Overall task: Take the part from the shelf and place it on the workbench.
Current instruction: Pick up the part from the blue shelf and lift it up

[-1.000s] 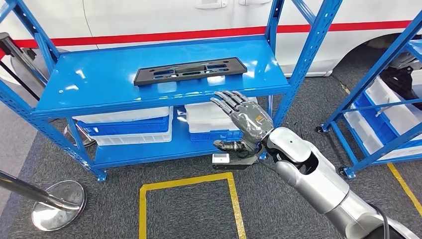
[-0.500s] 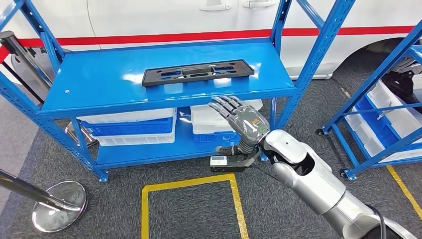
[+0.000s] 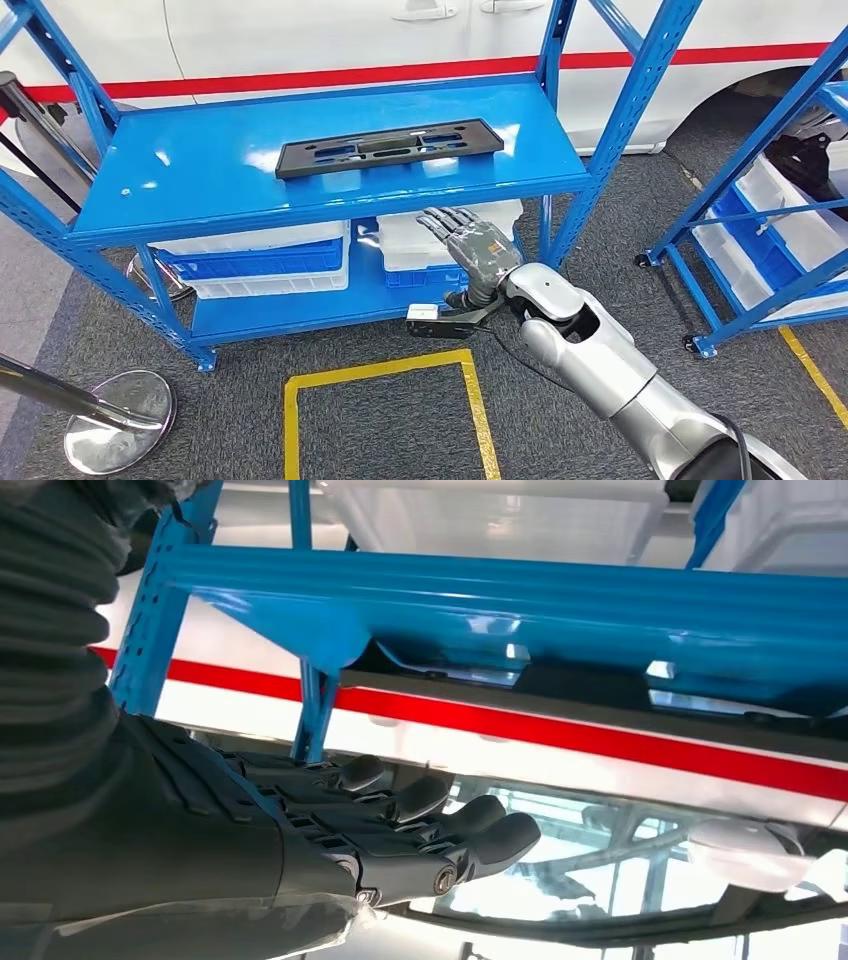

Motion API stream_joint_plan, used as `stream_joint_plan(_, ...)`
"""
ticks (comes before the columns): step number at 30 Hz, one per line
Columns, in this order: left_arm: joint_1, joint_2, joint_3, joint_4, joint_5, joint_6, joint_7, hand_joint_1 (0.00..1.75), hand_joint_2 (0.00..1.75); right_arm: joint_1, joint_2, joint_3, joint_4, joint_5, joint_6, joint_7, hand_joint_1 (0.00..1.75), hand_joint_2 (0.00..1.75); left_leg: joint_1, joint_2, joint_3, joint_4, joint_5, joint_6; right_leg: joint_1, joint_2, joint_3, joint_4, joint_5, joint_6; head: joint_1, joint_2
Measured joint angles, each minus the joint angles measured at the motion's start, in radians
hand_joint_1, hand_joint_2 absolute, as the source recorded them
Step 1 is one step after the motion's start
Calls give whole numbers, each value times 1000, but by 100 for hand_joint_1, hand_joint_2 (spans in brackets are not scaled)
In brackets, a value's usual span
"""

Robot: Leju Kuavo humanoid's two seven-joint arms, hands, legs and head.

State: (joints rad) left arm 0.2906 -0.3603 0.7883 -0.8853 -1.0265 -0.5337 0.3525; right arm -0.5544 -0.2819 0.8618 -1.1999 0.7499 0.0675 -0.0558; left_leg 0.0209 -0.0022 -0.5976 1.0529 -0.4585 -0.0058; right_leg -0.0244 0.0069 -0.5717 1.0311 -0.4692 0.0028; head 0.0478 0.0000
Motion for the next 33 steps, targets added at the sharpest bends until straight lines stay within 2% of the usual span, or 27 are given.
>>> stream_joint_plan(3,0,0,0,0,3,2,-3,0,0,-4,21,0,22,4,-3,4,0,175,-6,-3,7,-19,-3,18,2,2,-2,0,-1,17,0,0)
stream_joint_plan(5,0,0,-1,0,13,4,-1,0,0,-6,32,0,33,5,-3,9,0,175,-5,-2,10,-25,0,32,-2,0,-6,14,-14,26,0,0)
stream_joint_plan(7,1,0,-4,-2,28,6,5,0,0,-10,38,0,43,6,-4,13,0,175,-3,-1,14,-30,1,43,-3,-4,-45,98,-61,31,0,0)
stream_joint_plan(9,2,0,-7,-3,39,8,10,0,0,-11,42,0,54,7,-4,13,0,175,-7,-1,15,-30,-1,50,-1,-5,-114,229,-114,32,0,0)
stream_joint_plan(10,2,0,-8,-3,42,9,12,0,0,-11,44,0,58,7,-4,13,0,175,-10,-1,16,-30,-3,51,1,-5,-140,273,-123,31,0,0)
stream_joint_plan(11,3,0,-9,-3,43,9,14,0,0,-11,45,0,63,7,-4,12,0,175,-13,-2,19,-30,-5,53,3,-5,-150,283,-112,27,0,0)
stream_joint_plan(12,3,0,-9,-3,46,10,16,0,0,-11,47,0,66,7,-4,12,0,175,-17,-2,23,-29,-8,55,6,-5,-141,255,-82,21,0,0)
stream_joint_plan(14,4,-2,-10,-3,51,12,22,0,0,-13,49,-1,69,7,-4,11,0,175,-23,-2,34,-30,-14,55,16,-6,-82,124,-8,0,0,0)
stream_joint_plan(15,4,-3,-11,-3,53,14,24,0,0,-15,49,-2,70,7,-5,11,0,175,-25,-2,37,-29,-17,54,22,-7,-54,64,14,-10,-1,0)
stream_joint_plan(16,4,-4,-11,-3,55,16,26,0,0,-16,50,-2,70,7,-6,11,0,175,-26,-2,38,-29,-19,51,27,-8,-37,27,23,-17,-2,0)
stream_joint_plan(18,3,-5,-12,-4,59,18,28,0,0,-18,53,-6,71,3,-11,12,0,175,-24,0,38,-31,-21,43,32,-8,-30,6,20,-23,-2,0)
stream_joint_plan(21,4,-6,-14,-5,62,20,30,0,0,-18,60,-15,70,-2,-20,12,0,175,-24,2,33,-10,-41,27,21,-7,-12,-21,26,-29,-2,0)
stream_joint_plan(22,4,-6,-15,-5,62,20,30,0,0,-18,63,-17,69,-3,-21,12,0,175,-22,1,16,30,-63,21,17,-8,-5,-29,28,-31,-3,0)
stream_joint_plan(24,4,-5,-16,-5,62,20,30,0,0,-18,69,-19,69,-4,-22,12,0,175,-14,0,-48,156,-119,8,16,-8,1,-32,26,-35,-4,0)
stream_joint_plan(25,4,-5,-17,-5,62,20,30,0,0,-17,72,-19,70,-4,-22,12,0,175,-10,0,-81,214,-138,2,16,-8,2,-31,24,-35,-4,0)
stream_joint_plan(26,4,-5,-17,-5,62,20,30,0,0,-15,74,-19,70,-4,-22,12,0,175,-6,1,-101,241,-137,-3,15,-7,3,-30,21,-34,-4,0)
stream_joint_plan(27,5,-5,-17,-5,62,20,30,0,0,-14,74,-19,70,-4,-22,12,0,175,-3,1,-102,232,-116,-7,13,-7,5,-28,18,-31,-4,0)
stream_joint_plan(28,5,-5,-18,-5,62,20,30,0,0,-14,75,-19,70,-4,-22,12,0,175,1,1,-84,185,-79,-11,11,-6,8,-24,13,-27,-4,0)
stream_joint_plan(29,5,-5,-18,-5,62,21,30,0,0,-14,75,-20,70,-5,-22,12,0,175,4,1,-55,116,-40,-14,8,-5,11,-18,6,-22,-4,0)
stream_joint_plan(30,5,-5,-18,-5,63,21,30,0,0,-14,76,-22,70,-6,-24,12,0,175,4,0,-25,53,-13,-15,8,-4,12,-10,-1,-15,-5,0)
stream_joint_plan(31,4,-5,-19,-5,64,23,30,0,0,-13,78,-25,70,-7,-28,12,0,175,4,-1,-5,9,0,-11,8,-4,11,-4,-7,-9,-5,0)
stream_joint_plan(33,5,-5,-23,-5,74,33,33,0,0,-6,84,-39,66,-12,-46,14,0,175,-2,-4,7,-15,-4,1,11,-2,7,2,-12,3,-5,0)
